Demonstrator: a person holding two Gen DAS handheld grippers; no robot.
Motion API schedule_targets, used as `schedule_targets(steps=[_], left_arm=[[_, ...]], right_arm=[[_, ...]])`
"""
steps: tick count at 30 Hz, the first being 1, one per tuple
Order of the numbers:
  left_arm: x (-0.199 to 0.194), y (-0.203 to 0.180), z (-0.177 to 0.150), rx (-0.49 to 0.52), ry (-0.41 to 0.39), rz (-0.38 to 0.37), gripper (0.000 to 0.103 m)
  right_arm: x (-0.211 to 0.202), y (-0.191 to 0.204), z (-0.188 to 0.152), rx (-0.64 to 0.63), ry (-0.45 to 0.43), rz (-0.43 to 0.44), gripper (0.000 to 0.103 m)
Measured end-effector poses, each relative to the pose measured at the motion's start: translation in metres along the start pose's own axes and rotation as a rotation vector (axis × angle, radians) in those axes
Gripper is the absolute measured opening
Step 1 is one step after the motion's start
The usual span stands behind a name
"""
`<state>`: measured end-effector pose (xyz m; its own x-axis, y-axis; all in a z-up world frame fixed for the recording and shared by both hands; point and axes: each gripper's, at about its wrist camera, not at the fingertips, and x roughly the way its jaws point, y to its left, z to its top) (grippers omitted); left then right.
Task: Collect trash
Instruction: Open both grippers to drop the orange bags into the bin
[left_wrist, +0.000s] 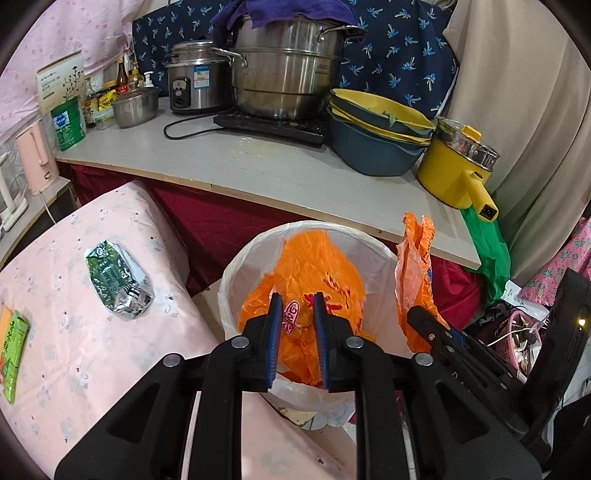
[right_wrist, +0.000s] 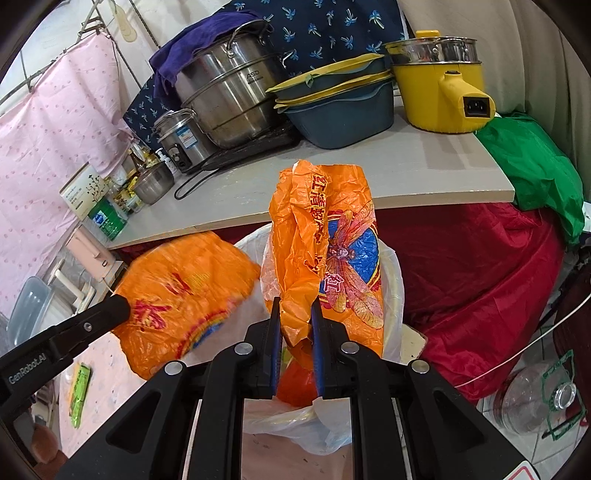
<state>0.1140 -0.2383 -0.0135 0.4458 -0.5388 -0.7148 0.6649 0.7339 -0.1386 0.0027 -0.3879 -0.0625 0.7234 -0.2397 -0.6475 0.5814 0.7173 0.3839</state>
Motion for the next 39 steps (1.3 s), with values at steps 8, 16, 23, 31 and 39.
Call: schedule_targets(steps=[8, 16, 23, 31, 39], left_arm=[[0.009, 0.009, -0.003, -0.005, -0.001, 0.041, 0.043], [0.004, 0.029, -0.005, -0.034, -0.011, 0.070, 0.053], [-0.006, 0.048, -0.008, -0.075, -0.023, 0.089, 0.055], [-0.027, 0.079, -0.014, -0.130, -0.049, 0.117, 0.059], [-0.057, 0.129, -0.024, -0.221, -0.084, 0.164, 0.061]], right_arm=[[0.013, 0.010, 0.000, -0.015, 0.018, 0.011, 0.013], [0.018, 0.025, 0.000, -0.018, 0.009, 0.015, 0.028], [0.015, 0.041, -0.001, -0.035, 0.005, 0.023, 0.032], [0.008, 0.073, -0.005, -0.088, 0.004, 0.050, 0.040], [0.005, 0.121, -0.017, -0.155, 0.018, 0.095, 0.042]])
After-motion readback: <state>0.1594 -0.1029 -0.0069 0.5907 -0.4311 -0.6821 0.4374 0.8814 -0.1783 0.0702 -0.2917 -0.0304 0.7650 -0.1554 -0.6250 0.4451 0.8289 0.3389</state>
